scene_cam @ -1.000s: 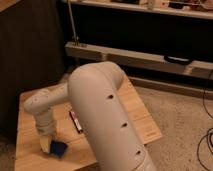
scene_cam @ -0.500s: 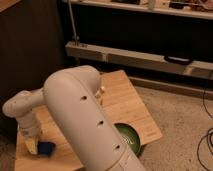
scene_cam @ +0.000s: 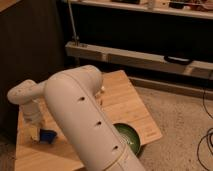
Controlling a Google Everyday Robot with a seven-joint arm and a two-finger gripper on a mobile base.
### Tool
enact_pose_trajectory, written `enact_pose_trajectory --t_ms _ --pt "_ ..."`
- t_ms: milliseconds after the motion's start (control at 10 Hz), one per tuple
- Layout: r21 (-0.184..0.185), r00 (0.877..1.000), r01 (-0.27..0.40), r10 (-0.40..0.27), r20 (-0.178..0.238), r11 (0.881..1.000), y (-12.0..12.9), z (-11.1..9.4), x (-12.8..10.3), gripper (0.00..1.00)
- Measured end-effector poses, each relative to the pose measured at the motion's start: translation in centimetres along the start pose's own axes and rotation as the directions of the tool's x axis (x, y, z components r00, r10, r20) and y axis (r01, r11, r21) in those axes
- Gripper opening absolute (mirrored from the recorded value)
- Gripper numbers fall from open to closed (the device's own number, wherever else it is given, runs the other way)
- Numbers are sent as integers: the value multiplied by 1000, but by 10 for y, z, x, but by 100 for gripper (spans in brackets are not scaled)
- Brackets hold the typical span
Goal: Wipe the white sponge on the table
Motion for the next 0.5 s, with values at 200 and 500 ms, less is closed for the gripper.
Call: enact_pose_trajectory --t_ms 200,500 --pt "12 995 -92 92 26 996 -30 -14 30 19" --pt "13 978 -205 204 48 979 -42 -20 90 19"
